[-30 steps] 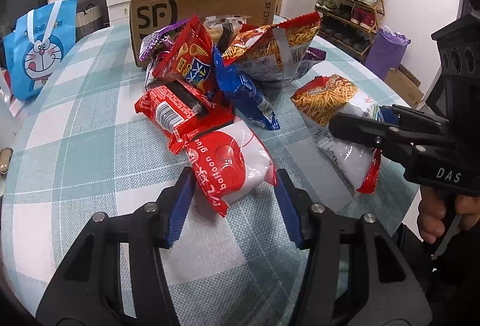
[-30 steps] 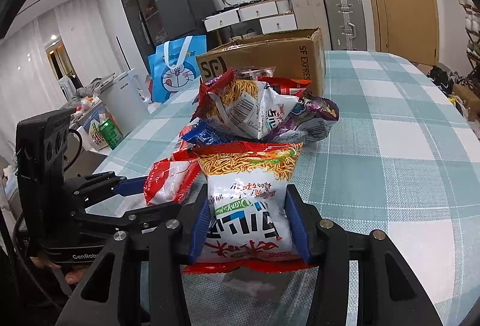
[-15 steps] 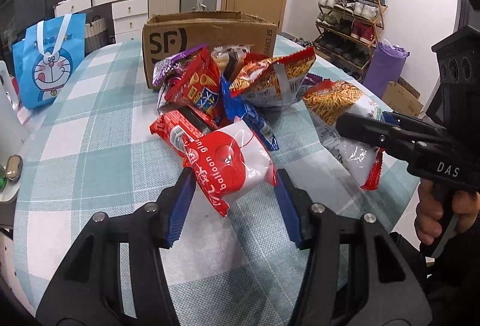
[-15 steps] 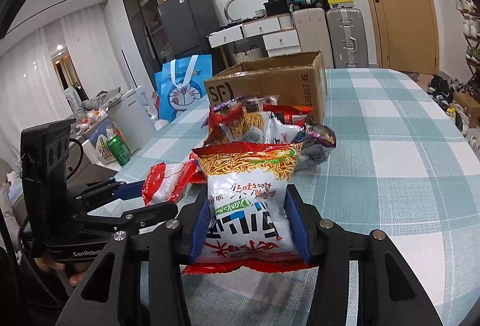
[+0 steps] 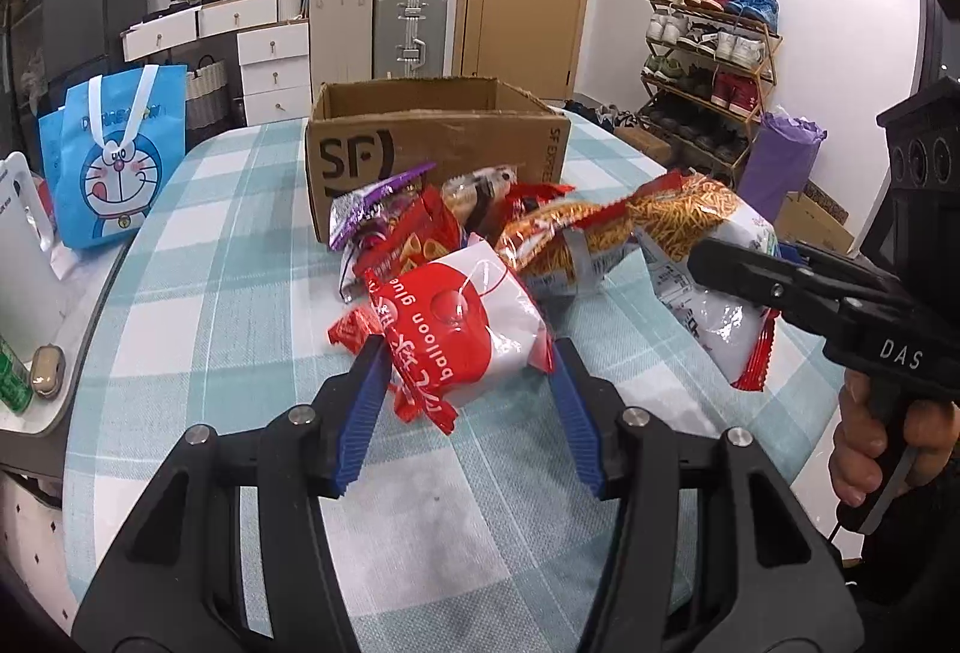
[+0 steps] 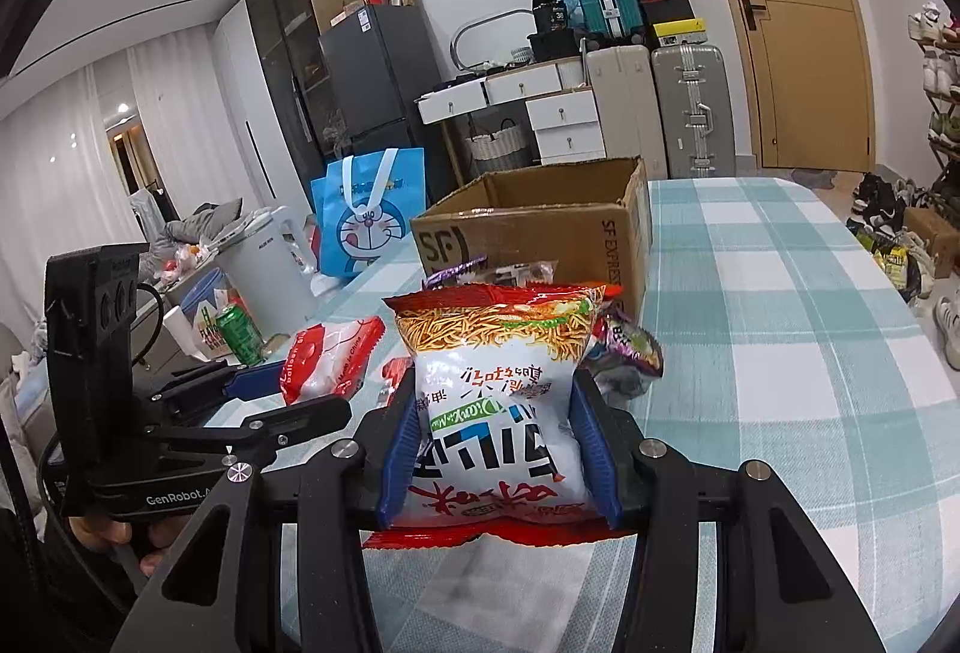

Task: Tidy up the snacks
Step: 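Lift both held bags and carry them over the open cardboard box, then open both grippers to drop the two bags into the box, then move both tools back toward the remaining snack pile, then grasp the orange chip bag with the right gripper while the left gripper grasps the red wafer pack, then carry both held snack bags over the open cardboard box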

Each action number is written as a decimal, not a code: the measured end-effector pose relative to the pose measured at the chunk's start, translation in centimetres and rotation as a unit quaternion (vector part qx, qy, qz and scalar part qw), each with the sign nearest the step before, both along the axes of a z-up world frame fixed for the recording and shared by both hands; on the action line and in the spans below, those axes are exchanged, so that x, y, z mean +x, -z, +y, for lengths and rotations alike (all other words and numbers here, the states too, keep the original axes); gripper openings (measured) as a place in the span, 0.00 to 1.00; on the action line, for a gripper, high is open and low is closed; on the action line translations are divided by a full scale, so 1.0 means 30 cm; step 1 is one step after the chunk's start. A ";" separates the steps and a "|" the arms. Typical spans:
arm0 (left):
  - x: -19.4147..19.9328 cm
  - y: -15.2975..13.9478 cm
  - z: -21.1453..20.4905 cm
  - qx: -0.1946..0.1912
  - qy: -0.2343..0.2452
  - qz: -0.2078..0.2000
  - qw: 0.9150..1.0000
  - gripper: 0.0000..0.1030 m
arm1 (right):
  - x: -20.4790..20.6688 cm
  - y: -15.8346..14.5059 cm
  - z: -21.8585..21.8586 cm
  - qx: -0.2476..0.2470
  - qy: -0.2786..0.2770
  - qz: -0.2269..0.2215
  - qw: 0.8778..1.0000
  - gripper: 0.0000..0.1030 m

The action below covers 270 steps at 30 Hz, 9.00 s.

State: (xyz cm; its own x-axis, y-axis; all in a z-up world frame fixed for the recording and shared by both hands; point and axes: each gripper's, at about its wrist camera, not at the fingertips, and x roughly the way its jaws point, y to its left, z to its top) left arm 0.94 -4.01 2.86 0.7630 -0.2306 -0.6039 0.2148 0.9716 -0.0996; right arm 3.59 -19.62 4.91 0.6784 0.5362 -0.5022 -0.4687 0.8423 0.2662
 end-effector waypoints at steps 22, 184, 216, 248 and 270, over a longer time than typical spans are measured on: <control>0.230 -0.179 0.048 0.003 -0.021 -0.032 0.999 0.50 | 0.195 -0.147 0.024 0.008 0.015 -0.032 0.999 0.47; 0.409 0.156 0.177 0.051 -0.065 0.047 0.995 0.99 | 0.336 0.181 0.150 0.028 -0.025 0.121 0.992 0.99; 0.412 0.164 0.172 0.053 -0.065 0.052 0.995 0.99 | 0.281 0.107 0.059 0.119 -0.045 0.061 0.990 0.65; 0.463 0.218 0.093 0.019 -0.003 0.098 0.995 0.47 | 0.267 0.068 0.016 0.119 -0.029 0.051 0.991 0.66; 0.337 0.136 0.206 0.003 -0.032 0.064 0.997 0.42 | 0.264 0.058 0.012 0.119 -0.027 0.045 0.992 0.66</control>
